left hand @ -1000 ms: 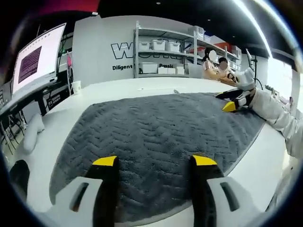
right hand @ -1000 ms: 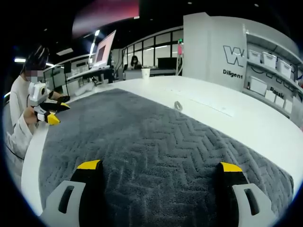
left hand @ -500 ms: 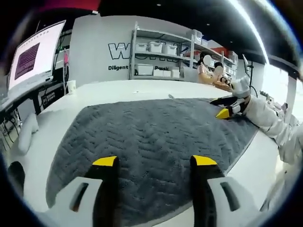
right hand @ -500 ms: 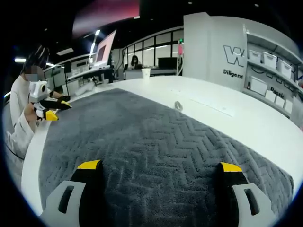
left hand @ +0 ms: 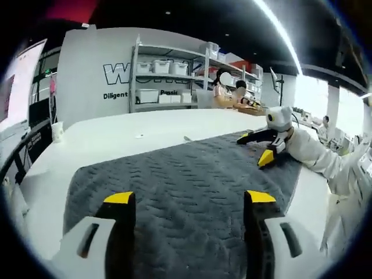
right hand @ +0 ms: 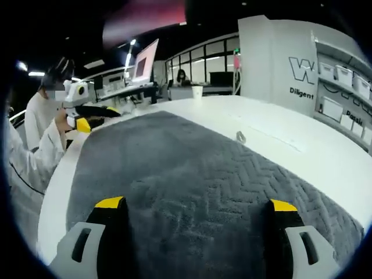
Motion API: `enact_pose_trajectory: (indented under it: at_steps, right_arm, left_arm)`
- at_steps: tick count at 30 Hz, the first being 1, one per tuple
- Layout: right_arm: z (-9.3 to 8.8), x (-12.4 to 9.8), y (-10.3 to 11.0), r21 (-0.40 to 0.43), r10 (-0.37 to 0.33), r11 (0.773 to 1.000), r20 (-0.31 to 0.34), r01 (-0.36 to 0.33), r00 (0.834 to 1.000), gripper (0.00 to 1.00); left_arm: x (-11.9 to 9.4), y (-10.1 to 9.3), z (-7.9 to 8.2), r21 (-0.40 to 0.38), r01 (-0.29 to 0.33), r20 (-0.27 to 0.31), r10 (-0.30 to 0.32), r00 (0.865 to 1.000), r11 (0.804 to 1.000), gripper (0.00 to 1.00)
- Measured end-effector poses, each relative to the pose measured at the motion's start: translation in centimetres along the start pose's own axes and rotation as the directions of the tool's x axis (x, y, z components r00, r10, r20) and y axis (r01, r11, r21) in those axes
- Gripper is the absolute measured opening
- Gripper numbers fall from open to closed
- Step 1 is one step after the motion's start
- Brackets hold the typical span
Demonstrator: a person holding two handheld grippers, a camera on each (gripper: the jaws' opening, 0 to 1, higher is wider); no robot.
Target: Open the folded towel by lifting each exposed corner and separating the folded layers until the towel lies flat within the target outline without major curled edges
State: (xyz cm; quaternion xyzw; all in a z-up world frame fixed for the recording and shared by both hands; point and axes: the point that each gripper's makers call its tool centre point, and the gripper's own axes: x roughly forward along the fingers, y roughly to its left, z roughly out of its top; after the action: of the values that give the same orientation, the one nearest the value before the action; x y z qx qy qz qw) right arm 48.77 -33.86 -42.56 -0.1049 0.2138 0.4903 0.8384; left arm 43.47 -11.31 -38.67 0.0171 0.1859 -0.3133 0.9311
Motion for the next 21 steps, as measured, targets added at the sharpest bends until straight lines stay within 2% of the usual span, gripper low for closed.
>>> enact_pose_trajectory:
  at_steps: [4,6,11,14,15,16,17,18,21]
  right_arm:
    - [1.4,0.5,3.6,-0.088,0.090,0.992,0.029,-0.087,0.996,0.99]
    - [1.8,0.7,5.2,-0.142,0.124,0.983,0.032,-0.118,0.992,0.99]
    - [2.4,1.4,8.2,-0.194,0.210,0.961,0.055,-0.196,0.976,0.97]
    - [1.8,1.9,9.6,-0.209,0.252,0.948,0.026,-0.241,0.967,0.94]
    - [1.5,2.0,10.2,-0.253,0.267,0.933,0.006,-0.257,0.964,0.93]
    - [1.4,2.1,10.8,-0.333,0.279,0.905,-0.012,-0.266,0.960,0.93]
    - [1.2,2.1,11.1,-0.363,0.280,0.892,-0.026,-0.270,0.960,0.89]
    - [1.0,2.1,11.6,-0.356,0.289,0.891,-0.036,-0.283,0.957,0.86]
    - [1.0,2.4,12.0,-0.271,0.325,0.908,-0.024,-0.319,0.945,0.74]
  left_arm:
    - [0.9,-0.7,-1.8,-0.003,0.051,-0.053,-0.051,0.997,0.999,0.89]
    - [1.2,-1.7,-2.6,-0.002,0.084,-0.070,-0.084,0.994,0.996,0.91]
    - [1.1,-2.6,-2.8,-0.025,0.116,-0.048,-0.117,0.992,0.993,0.95]
    - [0.7,-2.3,-2.9,-0.027,0.102,-0.045,-0.103,0.994,0.994,0.98]
    - [0.5,-2.2,-3.0,-0.030,0.099,-0.042,-0.100,0.994,0.995,0.99]
    - [0.3,-2.2,-3.2,-0.033,0.100,-0.041,-0.101,0.994,0.994,0.99]
    - [0.2,-2.2,-3.2,-0.034,0.099,-0.041,-0.100,0.994,0.994,0.99]
    - [0.0,-2.1,-3.4,-0.036,0.098,-0.044,-0.100,0.994,0.995,0.99]
    - [-0.3,-1.7,-4.1,-0.041,0.091,-0.057,-0.094,0.994,0.995,0.99]
